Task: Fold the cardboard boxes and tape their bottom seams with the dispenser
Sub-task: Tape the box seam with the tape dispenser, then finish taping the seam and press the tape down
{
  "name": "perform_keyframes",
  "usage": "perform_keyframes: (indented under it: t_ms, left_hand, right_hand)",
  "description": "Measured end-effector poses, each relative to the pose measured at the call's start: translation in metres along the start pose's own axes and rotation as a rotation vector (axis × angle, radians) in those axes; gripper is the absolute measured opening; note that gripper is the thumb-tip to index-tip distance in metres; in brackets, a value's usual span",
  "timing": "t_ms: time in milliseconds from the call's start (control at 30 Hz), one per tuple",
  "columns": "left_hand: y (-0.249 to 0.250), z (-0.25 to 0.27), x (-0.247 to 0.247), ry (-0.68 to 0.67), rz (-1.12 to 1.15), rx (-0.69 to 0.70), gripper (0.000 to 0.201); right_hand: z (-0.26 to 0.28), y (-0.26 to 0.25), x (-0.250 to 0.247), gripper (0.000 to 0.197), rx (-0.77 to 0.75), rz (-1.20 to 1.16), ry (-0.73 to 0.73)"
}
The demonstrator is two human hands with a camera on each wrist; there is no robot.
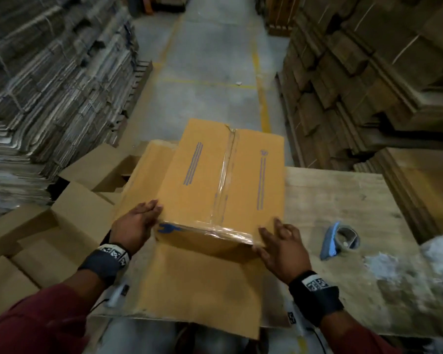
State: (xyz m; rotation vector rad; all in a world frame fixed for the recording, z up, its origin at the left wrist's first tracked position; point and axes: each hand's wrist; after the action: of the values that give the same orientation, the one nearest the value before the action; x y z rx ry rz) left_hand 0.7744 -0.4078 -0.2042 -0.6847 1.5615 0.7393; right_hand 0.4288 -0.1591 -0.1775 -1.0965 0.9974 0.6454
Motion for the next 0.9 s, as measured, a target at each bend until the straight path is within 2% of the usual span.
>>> perform_keyframes:
  t_ms: [67,100,167,233,267,400,467,533,567,633,667,700,767,833,900]
  left_hand:
    - [0.005,-0.004,-0.016,-0.046,-0.111,-0.056,0.056]
    - [0.013,-0.003,-0.022,-0.034,-0.136,-0.041,0.064]
    - [0.035,0.009,-0.028,0.004,-0.071,0.055,0.078]
    - [0.067,0.027,-0.031,0.0,-0.011,0.127,0.079]
    - [0.085,0.035,-0.03,-0.009,0.022,0.117,0.076]
    - [0.145,0.045,-0.027,0.004,0.192,0.034,0.065]
    - [0.16,0.045,-0.029,0.01,0.3,0.006,0.066]
    - [0.161,0.045,-0.033,0.037,0.396,-0.112,0.074]
    - [0.159,0.047,-0.037,0.052,0.417,-0.192,0.079]
    - [0.151,0.056,-0.044,0.054,0.411,-0.337,0.077]
    - [0.148,0.061,-0.046,0.038,0.4,-0.372,0.077]
    - [0.146,0.066,-0.048,0.025,0.387,-0.38,0.081]
    - [0.149,0.071,-0.051,0.022,0.341,-0.37,0.102]
    - [0.162,0.073,-0.051,0.026,0.342,-0.371,0.11]
    - [0.185,0.071,-0.052,0.062,0.449,-0.337,0.104]
  right_hand:
    - [0.005,-0.011,0.006,0.05,-0.081,0.05,-0.028]
    - [0.008,-0.016,0.011,0.045,-0.109,0.08,-0.038]
    - [0.014,-0.031,0.021,0.052,-0.127,0.128,-0.103]
    - [0.017,-0.046,0.027,0.049,-0.141,0.16,-0.136]
    - [0.017,-0.053,0.027,0.047,-0.138,0.146,-0.139]
    - [0.015,-0.072,0.021,0.022,-0.148,0.091,-0.124]
    - [0.016,-0.086,0.025,0.033,-0.205,0.044,-0.16]
    - [0.019,-0.109,0.032,0.05,-0.293,-0.072,-0.227]
    - [0.024,-0.123,0.033,0.047,-0.366,-0.096,-0.269]
    - [0.025,-0.14,0.032,0.02,-0.501,-0.238,-0.277]
    - [0.021,-0.14,0.032,0.013,-0.511,-0.356,-0.314]
    - [0.012,-0.133,0.032,0.014,-0.486,-0.448,-0.364]
    - [-0.026,-0.103,0.028,0.013,-0.415,-0.539,-0.308]
    - [-0.077,-0.063,0.014,0.033,-0.347,-0.537,-0.131]
    - [-0.128,-0.033,-0.014,0.064,-0.237,-0.352,-0.045]
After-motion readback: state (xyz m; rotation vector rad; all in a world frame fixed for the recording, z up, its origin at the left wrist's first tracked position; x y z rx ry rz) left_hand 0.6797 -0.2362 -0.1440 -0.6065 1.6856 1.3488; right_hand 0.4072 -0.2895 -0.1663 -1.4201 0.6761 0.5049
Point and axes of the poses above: each hand's wrist, its own z-axis away from the middle knuckle, its own x-axis out of the palm, y = z × x, and after that the axes turned 14 degrees about -z, right-handed
